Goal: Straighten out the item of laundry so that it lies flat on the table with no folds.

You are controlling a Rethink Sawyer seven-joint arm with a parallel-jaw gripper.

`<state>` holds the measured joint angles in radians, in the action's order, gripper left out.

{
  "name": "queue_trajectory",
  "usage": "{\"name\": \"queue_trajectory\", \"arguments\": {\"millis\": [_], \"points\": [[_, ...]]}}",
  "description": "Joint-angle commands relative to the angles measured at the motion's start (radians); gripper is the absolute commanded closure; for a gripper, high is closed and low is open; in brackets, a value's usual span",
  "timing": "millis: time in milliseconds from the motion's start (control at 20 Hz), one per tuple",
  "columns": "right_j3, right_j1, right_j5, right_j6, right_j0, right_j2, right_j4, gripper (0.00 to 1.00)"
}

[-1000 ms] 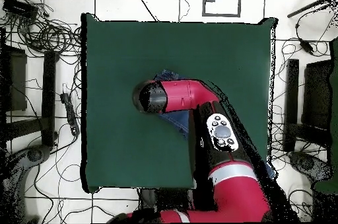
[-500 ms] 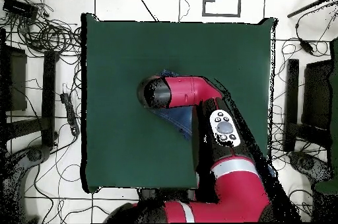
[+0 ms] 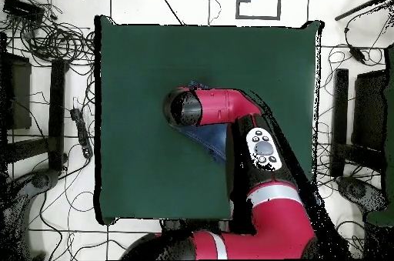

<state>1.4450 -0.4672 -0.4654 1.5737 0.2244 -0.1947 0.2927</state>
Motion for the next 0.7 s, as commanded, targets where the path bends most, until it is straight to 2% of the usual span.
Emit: {"name": "queue_trajectory", "arguments": {"millis": [50,250,700], "points": [[0.042,-0.014,0.016,0.066,-0.017,-0.021,0.035,0.0],[0.07,-0.047,-0.01,0.068,-0.019,-0.021,0.025,0.0],[0.094,-0.056,-0.03,0.129,-0.042,-0.001,-0.005,0.0]]}}
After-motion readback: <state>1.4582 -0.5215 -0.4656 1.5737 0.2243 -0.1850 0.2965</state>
